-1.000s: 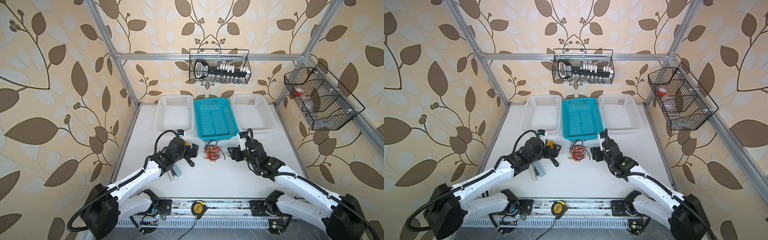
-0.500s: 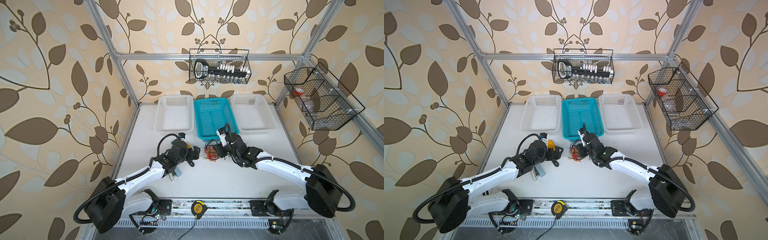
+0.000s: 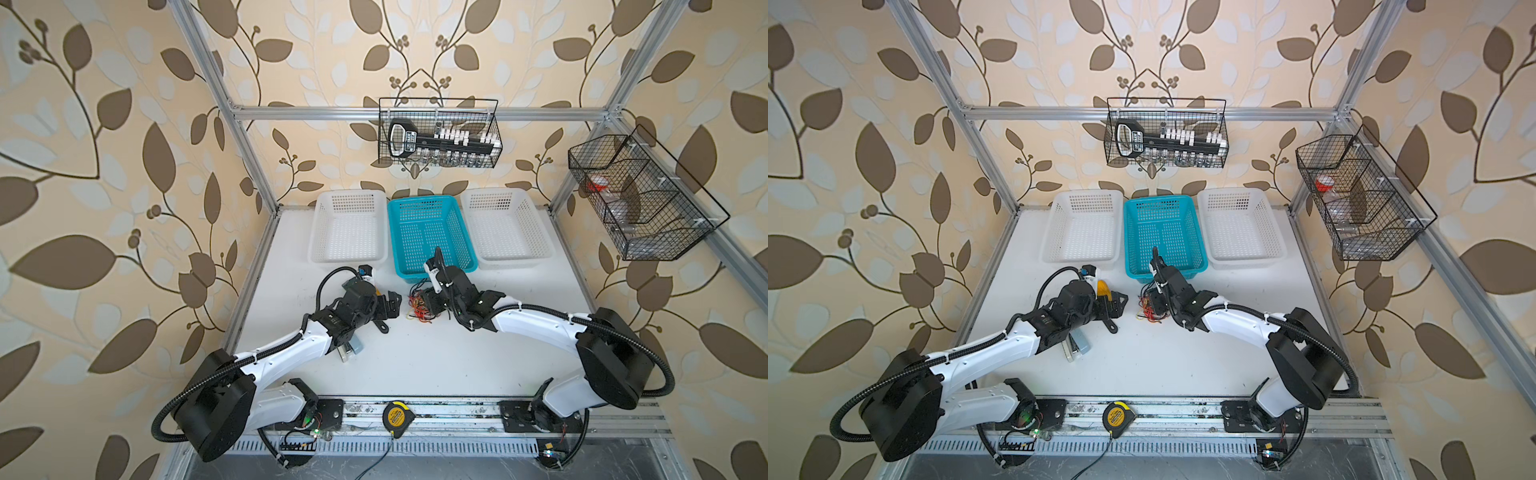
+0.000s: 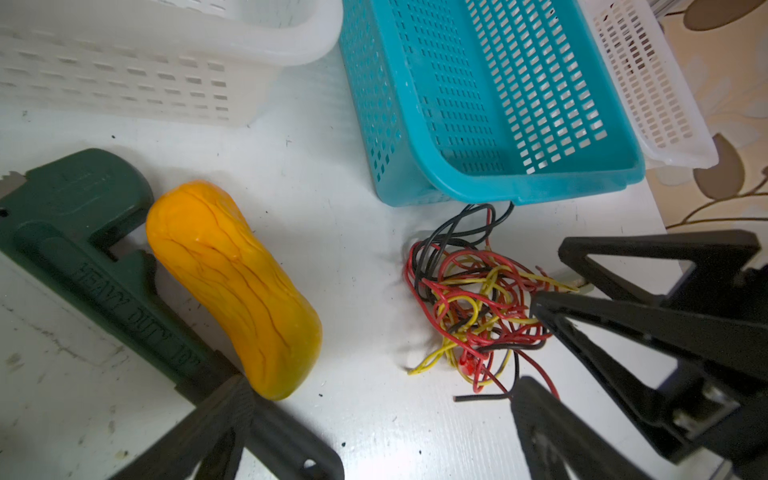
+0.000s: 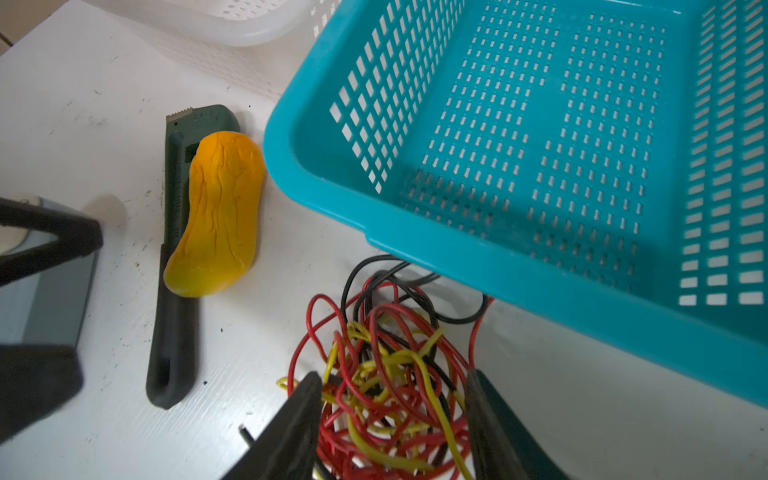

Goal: Untangle the cables

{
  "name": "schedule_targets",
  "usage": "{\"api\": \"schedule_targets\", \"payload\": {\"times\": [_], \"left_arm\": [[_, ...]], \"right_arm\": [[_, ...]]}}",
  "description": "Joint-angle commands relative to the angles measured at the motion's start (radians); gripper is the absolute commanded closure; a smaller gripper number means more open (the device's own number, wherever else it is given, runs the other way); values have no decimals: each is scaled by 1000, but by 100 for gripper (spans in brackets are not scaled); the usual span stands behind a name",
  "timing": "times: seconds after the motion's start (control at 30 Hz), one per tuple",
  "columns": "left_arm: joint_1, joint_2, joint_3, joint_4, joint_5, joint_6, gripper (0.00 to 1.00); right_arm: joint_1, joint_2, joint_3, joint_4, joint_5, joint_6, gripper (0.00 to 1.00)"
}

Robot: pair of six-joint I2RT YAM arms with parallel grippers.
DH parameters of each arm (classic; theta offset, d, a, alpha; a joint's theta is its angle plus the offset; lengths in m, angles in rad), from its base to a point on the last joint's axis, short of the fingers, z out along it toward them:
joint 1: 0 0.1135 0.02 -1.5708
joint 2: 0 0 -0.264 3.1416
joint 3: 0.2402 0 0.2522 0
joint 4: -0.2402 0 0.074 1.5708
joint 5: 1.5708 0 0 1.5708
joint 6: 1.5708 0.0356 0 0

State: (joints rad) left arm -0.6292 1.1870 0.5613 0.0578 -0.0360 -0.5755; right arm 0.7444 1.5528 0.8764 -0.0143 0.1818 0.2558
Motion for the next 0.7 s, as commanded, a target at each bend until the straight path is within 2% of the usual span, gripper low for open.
{"api": "schedule_targets", "payload": {"times": [0.0, 0.13, 0.33, 0.43, 0.6, 0.67], "left_arm": [[-4, 2, 22, 37, -8, 24, 1], [-5, 2, 16, 47, -14, 25, 1], [-5, 6, 17, 48, -15, 39, 1], [-5, 6, 18, 50, -15, 43, 1], [-4, 8, 18, 49, -18, 49, 1], [-4, 7, 17, 50, -19, 49, 1]], "right_arm": [[5, 31, 33, 11, 19, -27, 44], [5, 60, 47, 10, 14, -30, 46], [5, 94, 53, 17, 10, -21, 57], [4, 102, 55, 22, 7, -19, 69], [4, 78, 57, 23, 4, -27, 98], [4, 52, 53, 29, -11, -39, 100]]}}
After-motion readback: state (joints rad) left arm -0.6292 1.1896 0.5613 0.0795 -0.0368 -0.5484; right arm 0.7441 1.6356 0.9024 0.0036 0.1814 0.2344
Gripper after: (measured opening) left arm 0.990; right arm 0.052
